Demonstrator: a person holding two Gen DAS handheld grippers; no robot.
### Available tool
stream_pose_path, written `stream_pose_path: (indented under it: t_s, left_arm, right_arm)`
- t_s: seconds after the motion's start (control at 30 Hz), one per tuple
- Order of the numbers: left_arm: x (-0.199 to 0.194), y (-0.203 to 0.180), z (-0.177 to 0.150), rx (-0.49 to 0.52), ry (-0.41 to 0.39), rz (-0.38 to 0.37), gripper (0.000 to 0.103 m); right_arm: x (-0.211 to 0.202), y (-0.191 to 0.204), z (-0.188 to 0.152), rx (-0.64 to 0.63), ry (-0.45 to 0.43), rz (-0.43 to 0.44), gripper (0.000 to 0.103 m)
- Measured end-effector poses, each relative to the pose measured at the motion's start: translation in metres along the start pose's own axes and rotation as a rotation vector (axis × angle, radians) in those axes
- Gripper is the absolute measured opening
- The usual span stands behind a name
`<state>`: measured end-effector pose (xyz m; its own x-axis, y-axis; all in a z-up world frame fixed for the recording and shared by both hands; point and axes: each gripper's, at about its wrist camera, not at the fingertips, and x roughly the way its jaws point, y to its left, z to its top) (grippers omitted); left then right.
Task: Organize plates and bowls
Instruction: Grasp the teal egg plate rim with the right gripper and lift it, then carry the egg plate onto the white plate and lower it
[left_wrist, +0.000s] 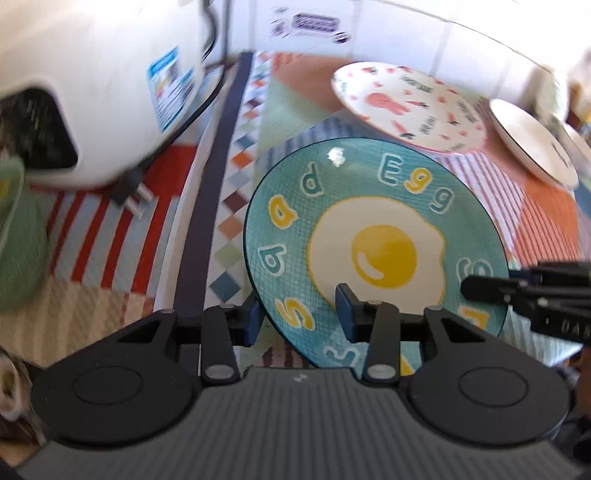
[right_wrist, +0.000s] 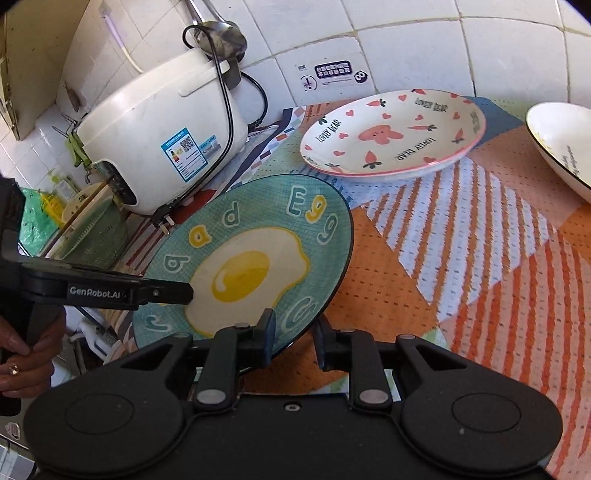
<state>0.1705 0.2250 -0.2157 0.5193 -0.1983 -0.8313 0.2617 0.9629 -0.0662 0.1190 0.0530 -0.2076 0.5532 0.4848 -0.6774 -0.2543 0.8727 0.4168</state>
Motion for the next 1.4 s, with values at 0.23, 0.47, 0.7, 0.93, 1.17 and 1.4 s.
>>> stream_pose_path:
  t_s: [0.23,0.47,0.7,0.93,1.17,1.4]
  left_arm:
    - [-0.005,-0.022,0.002,0.007,0.014,-0.029,0.039]
    - [-0.017,-0.052,0.009,0.05,-0.031,-0.039,0.039]
    - [-0.028,-0.086,0.027,0.119,-0.093,-0.056,0.039]
    - [-0.023,-0.118,0.053,0.125,-0.161,-0.133,0.039]
    - [0.005,-0.161,0.083,0.146,-0.193,-0.201,0.039]
    - [0.03,-0.197,0.112,0.13,-0.201,-0.263,0.039]
  right_arm:
    - [-0.019,-0.013,-0.007,-0.004,-0.02,-0.007,0.027]
    - [-0.049,-0.031,-0.011,0.074,-0.04,0.007,0.027]
    - [-0.079,-0.047,-0.011,0.103,-0.096,-0.006,0.027]
    - [-0.11,-0.068,-0.007,0.115,-0.168,-0.047,0.027]
    - [-0.126,-0.105,0.0,0.15,-0.192,-0.11,0.027]
    - [-0.146,-0.138,0.016,0.131,-0.229,-0.165,0.027]
